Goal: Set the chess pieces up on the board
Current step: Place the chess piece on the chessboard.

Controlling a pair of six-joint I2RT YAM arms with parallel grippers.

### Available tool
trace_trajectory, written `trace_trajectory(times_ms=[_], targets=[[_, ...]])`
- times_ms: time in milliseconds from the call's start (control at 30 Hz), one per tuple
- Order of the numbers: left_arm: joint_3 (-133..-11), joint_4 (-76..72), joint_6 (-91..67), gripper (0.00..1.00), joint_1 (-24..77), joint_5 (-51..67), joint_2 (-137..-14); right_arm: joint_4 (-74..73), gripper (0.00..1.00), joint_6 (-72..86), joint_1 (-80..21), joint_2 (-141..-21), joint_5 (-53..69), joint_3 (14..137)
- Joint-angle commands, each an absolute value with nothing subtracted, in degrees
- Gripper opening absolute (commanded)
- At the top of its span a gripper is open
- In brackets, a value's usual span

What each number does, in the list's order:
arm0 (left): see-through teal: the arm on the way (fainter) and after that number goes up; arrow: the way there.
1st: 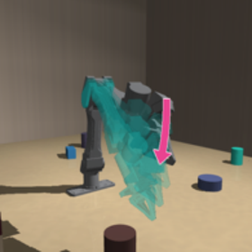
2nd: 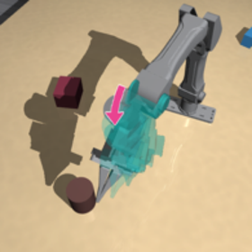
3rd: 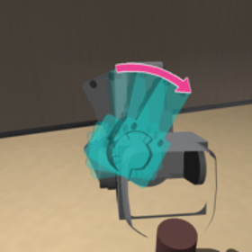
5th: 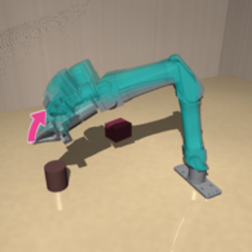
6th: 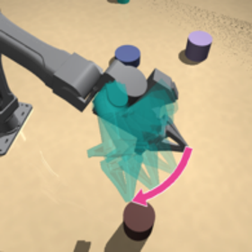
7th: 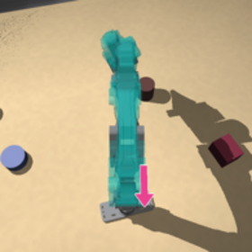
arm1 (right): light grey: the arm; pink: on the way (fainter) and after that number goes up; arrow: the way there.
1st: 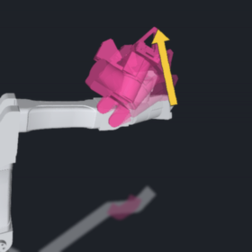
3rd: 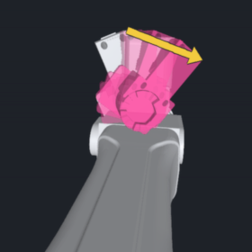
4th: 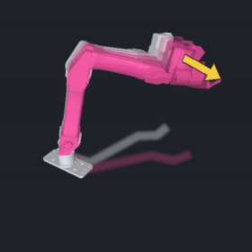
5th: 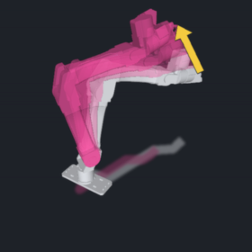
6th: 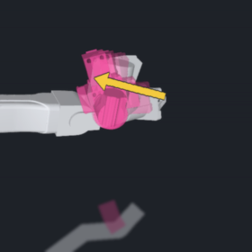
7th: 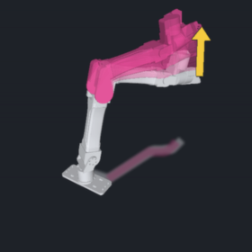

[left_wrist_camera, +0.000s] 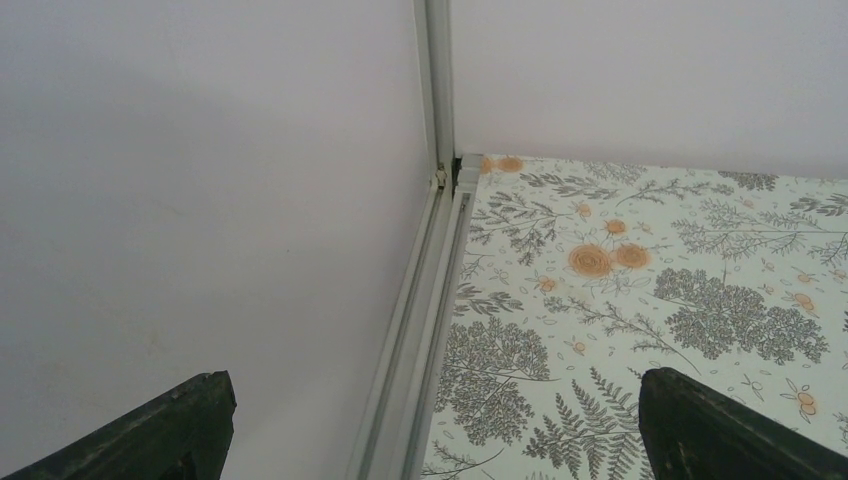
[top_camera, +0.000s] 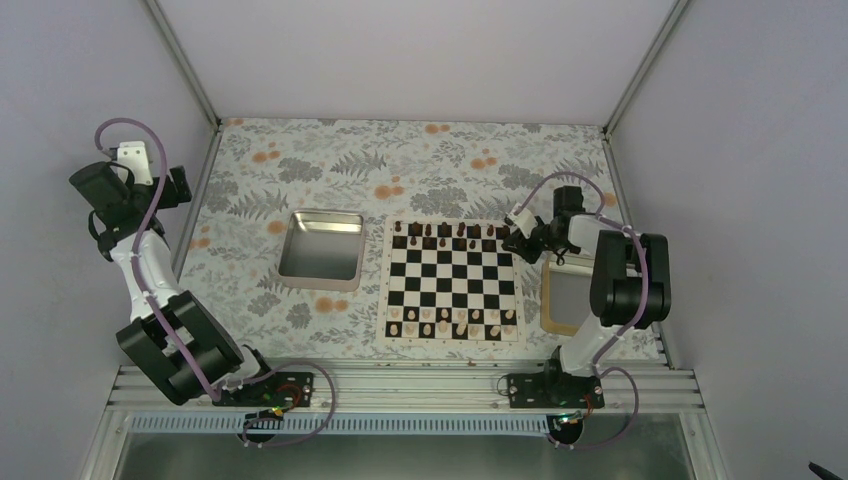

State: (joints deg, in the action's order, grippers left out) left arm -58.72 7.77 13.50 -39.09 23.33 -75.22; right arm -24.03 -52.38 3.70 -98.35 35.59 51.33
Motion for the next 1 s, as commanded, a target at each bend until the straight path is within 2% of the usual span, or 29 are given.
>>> trace_trajectory(times_ms=[0, 500, 967], targets=[[-57.88, 5.72, 14.48, 1.0, -38.89, 23.03, -73.53, -21.71, 0.04, -53.07, 4.13, -99.1, 38.22, 51.52], [-57.84, 6.24, 14.85, 1.0, -38.89, 23.79, -73.59, -21.19, 0.05, -52.92, 4.08, -100.98, 37.76, 52.39], [-57.7, 6.42, 15.2, 1.0, -38.86, 24.19, -73.49, -20.45, 0.14, -53.2, 4.11, -100.12, 35.95, 51.26]])
